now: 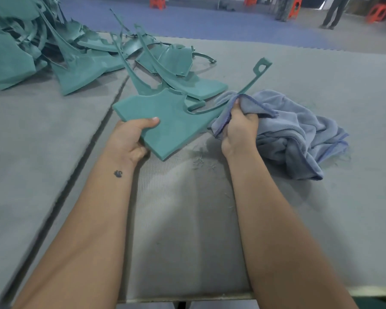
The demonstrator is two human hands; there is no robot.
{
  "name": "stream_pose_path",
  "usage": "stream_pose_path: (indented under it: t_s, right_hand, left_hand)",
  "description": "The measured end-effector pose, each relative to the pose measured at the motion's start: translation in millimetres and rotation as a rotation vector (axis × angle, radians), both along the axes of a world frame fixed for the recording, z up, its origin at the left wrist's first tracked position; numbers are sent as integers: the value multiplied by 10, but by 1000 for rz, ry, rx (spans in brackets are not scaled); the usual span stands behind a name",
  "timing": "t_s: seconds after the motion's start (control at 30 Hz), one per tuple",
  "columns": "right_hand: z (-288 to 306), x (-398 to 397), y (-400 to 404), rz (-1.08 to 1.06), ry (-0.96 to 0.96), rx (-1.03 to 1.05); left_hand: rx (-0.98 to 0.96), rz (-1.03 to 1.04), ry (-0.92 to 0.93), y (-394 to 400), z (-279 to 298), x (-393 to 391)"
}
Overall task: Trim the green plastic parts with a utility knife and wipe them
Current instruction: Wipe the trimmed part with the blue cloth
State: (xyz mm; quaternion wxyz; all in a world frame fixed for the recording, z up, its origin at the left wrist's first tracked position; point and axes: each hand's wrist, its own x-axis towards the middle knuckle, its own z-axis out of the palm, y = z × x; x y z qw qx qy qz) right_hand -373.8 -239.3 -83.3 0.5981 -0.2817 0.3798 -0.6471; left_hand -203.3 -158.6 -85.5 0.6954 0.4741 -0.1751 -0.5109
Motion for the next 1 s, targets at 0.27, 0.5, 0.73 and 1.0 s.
stream_pose_path:
  t_s: [0.27,0.5,0.73,1.0]
  right_hand:
    - [104,-254,-121,-83,-247,-108]
    - [131,-264,-152,-80,-178,-73]
    - [60,166,99,142,45,-51]
    - [-8,448,321,275,396,-136]
  left_hand:
    - [66,-40,-65,-13,6,-26]
    - [-2,-33,41,-15,14,-111]
    - [-158,-17,261,-79,29,-353]
    - [-301,76,321,-87,33,-381]
